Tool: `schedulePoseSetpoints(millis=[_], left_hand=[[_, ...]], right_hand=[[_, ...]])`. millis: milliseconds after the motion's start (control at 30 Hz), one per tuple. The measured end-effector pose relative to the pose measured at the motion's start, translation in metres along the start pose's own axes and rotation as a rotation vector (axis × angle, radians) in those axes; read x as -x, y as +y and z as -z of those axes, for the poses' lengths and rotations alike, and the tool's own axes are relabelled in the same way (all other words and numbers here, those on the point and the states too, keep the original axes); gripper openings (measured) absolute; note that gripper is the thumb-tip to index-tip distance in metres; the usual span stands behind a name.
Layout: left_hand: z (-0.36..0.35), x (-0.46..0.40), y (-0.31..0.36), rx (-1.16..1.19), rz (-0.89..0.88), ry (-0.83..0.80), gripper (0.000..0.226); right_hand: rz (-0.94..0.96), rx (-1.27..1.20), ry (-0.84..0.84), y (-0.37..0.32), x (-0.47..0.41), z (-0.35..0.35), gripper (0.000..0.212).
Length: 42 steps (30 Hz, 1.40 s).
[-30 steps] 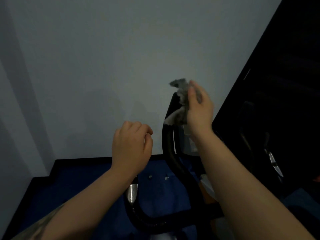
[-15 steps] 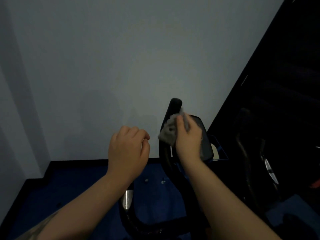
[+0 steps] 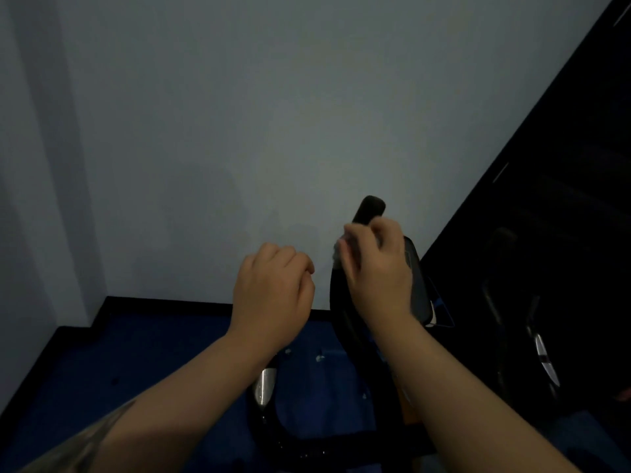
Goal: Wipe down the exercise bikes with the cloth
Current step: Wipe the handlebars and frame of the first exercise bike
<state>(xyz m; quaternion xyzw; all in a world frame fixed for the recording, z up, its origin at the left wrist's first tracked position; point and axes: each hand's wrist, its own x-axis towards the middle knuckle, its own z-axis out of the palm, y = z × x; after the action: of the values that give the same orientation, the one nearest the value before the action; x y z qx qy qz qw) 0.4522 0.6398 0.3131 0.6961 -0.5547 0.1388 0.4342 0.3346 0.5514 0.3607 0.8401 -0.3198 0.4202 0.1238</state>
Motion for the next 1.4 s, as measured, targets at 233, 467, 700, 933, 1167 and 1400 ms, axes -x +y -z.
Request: schedulePoseSetpoints(millis=[233, 467, 700, 933, 1167, 1400], left_hand=[[0.000, -0.001, 0.000, 0.015, -0.002, 0.024, 0.012], [0.001, -0.001, 0.000, 0.014, 0.003, 0.007, 0.013], [0.002, -0.001, -0.001, -0.015, -0.001, -0.002, 0.011], [0.004, -0.002, 0.001, -0.059, -0.001, -0.020, 0.011], [0.005, -0.002, 0.002, -0.048, 0.002, -0.042, 0.011], [0.005, -0.001, 0.002, -0.037, -0.003, -0.021, 0.013]], right_hand=[[0.072, -0.016, 0.158, -0.001, -0.049, 0.014, 0.008], [0.164, -0.034, -0.265, -0.007, -0.004, 0.004, 0.012], [0.059, -0.044, -0.209, -0.011, -0.003, -0.003, 0.016], [-0.022, -0.401, -0.399, 0.010, 0.018, 0.026, 0.012], [-0.098, -0.454, -0.351, 0.000, 0.050, 0.015, 0.011], [-0.044, -0.368, -0.425, 0.000, 0.012, 0.018, 0.015]])
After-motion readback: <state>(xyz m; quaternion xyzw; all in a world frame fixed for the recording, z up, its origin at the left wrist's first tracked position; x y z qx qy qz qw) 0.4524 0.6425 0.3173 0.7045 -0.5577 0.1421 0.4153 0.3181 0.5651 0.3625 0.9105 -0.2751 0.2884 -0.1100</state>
